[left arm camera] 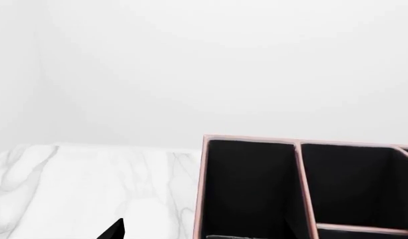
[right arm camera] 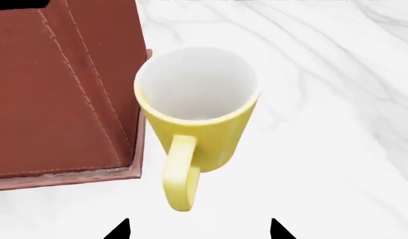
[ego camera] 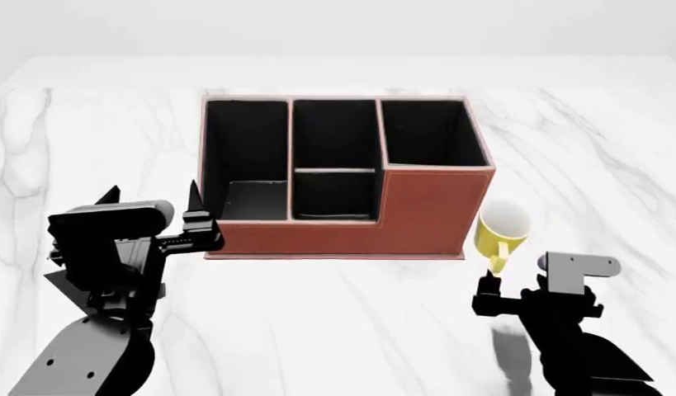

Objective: Pick up the yellow and white mug and place it to the right of the caddy.

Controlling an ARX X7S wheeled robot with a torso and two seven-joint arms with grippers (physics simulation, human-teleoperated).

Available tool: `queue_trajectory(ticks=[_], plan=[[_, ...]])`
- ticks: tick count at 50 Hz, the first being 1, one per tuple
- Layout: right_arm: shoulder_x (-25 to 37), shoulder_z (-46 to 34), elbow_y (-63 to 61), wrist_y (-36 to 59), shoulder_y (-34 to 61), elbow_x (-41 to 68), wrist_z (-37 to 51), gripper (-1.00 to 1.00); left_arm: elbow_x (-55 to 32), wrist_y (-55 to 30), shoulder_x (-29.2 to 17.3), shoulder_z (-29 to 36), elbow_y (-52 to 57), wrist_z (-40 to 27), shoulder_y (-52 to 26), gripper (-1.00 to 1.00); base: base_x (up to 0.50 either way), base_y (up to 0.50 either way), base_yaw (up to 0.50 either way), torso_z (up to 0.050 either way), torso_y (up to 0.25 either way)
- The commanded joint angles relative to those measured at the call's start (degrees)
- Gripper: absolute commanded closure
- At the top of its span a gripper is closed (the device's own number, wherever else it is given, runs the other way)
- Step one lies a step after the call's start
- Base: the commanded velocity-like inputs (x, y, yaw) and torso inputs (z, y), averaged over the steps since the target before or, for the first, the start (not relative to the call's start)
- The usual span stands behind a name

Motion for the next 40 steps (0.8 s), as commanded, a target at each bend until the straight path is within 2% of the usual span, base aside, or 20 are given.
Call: queue_trajectory(ticks=[1,22,40], plan=[[1.45,0.81,-7.48,1.61,-4.55,1.60,1.99,-1.00,-0.24,0.01,-0.16,-0.05,0.39,-0.18,0.26,-1.00,0.00,0.00,0.00,0.000,0.000],[6.08,5.96,-30.65,4.29,-17.26,6.74,10.38,-1.00,-0.88,-0.10,-0.44,-0.16,0.82,-0.33,0.25,-1.00,0.00,0.00,0.00,0.000,0.000],[7.37,6.50,-43.95,5.61,-20.79,7.28,15.65,-1.00,-1.43,-0.18,-0.82,-0.41,2.17,-0.73,0.75,-1.00,0.00,0.00,0.00,0.000,0.000]])
